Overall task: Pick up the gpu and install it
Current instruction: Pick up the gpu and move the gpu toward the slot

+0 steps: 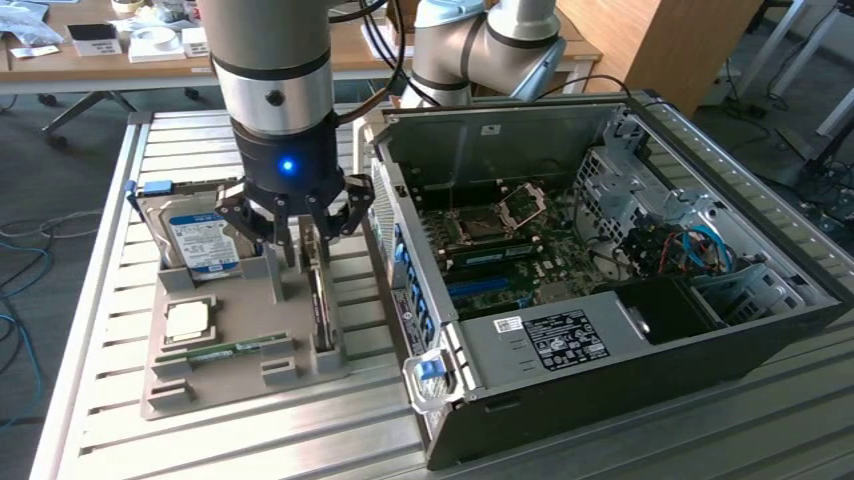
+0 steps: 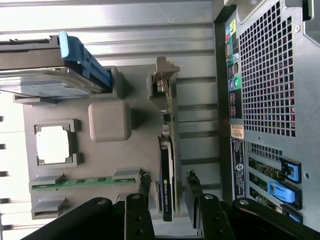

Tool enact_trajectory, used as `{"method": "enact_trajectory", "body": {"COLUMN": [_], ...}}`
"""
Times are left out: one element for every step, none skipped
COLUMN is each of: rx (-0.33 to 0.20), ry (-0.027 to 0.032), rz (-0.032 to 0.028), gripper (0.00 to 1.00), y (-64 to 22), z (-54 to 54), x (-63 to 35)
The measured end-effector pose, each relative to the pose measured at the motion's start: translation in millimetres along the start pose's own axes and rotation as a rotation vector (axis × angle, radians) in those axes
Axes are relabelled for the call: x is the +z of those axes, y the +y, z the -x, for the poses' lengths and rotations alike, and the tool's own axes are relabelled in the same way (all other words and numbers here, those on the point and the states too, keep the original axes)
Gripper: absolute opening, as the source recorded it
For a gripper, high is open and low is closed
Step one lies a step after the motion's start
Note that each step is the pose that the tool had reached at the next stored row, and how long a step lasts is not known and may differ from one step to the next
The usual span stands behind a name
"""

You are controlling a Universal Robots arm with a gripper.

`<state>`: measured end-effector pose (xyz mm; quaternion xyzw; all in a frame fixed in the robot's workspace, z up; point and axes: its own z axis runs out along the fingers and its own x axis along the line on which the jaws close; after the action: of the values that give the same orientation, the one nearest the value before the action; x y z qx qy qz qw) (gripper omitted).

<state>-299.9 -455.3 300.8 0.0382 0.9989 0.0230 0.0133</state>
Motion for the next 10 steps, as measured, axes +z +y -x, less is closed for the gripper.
{"method": "enact_trajectory", "body": {"rx": [0.000, 0.000, 0.000, 0.000, 0.000, 0.000, 0.000, 0.000, 0.000, 0.000], "ry": [0.0000, 0.0000, 0.0002, 0.0000, 0.0000, 0.0000, 0.0000, -0.0002, -0.0002, -0.0002], "rz": [0.0000, -0.0002, -0.0007, -0.0009, -0.0013, -0.0015, -0.0017, -0.0017, -0.0016, -0.0017], "gripper": [0.42, 0.42, 0.42, 0.42, 0.42, 0.42, 0.42, 0.42, 0.42, 0.42], "y": [0.0, 0.0, 0.0, 0.0, -0.1, -0.1, -0.1, -0.1, 0.0, -0.1], "z": [0.0, 0.0, 0.1, 0.2, 0.4, 0.7, 1.1, 1.6, 1.8, 1.9], "x": [0.8, 1.3, 1.8, 2.4, 2.9, 3.4, 3.9, 4.3, 4.5, 4.5]}}
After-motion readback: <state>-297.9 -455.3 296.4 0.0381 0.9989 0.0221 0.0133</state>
